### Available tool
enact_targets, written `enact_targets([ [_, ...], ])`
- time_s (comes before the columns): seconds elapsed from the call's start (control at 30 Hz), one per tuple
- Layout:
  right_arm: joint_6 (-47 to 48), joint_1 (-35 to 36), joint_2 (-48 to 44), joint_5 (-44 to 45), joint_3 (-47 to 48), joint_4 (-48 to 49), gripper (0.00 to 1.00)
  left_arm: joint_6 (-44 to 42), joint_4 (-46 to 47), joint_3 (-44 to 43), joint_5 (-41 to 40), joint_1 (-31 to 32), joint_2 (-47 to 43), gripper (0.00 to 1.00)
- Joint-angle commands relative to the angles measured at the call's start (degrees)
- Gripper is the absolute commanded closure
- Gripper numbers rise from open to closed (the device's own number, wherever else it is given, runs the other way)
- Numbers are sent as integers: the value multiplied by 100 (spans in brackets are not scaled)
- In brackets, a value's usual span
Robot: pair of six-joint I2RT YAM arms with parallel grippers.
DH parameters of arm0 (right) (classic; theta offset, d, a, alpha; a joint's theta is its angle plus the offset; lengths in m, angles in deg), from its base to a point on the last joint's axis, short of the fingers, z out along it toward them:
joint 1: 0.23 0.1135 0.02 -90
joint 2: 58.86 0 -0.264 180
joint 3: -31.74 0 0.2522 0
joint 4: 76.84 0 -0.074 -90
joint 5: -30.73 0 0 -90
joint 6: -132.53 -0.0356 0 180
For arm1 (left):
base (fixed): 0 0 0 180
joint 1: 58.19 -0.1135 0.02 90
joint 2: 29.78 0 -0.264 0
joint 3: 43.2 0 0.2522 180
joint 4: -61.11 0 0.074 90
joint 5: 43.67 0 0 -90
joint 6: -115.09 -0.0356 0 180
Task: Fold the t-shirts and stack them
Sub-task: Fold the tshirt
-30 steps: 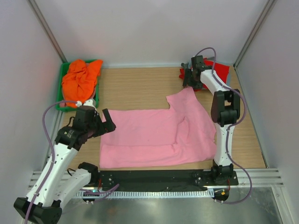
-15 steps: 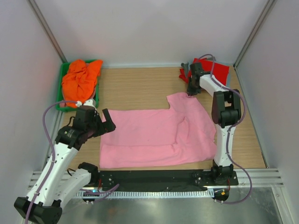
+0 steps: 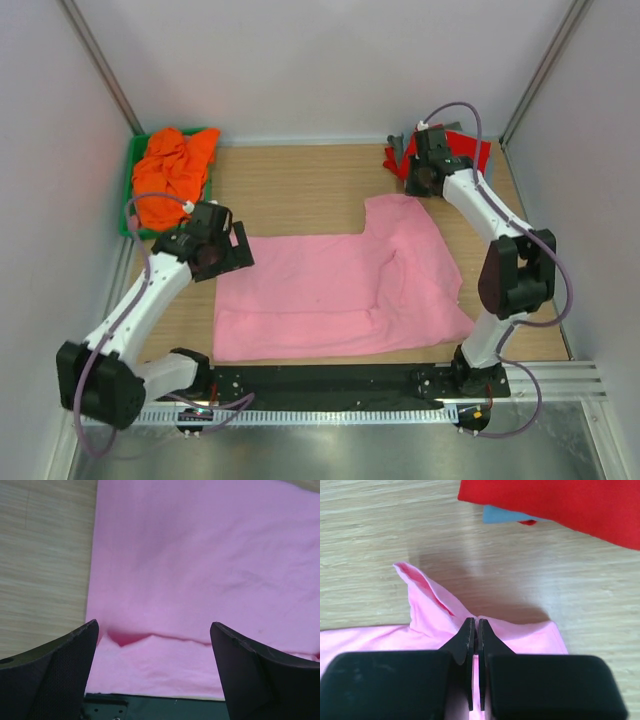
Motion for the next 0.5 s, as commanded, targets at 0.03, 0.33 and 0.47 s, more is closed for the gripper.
enact_targets([
  [0.03, -121, 1, -789, 700, -610, -97, 99, -3, 545, -861, -481, -150, 1423, 10],
  [0.33, -438, -755, -1362, 1149, -1280, -79, 99, 270, 591, -2775, -482, -431, 3876, 14],
  [0.47, -455, -974, -1327, 1256, -1078, -211, 99, 261, 326, -3410, -403, -458, 4562, 16],
])
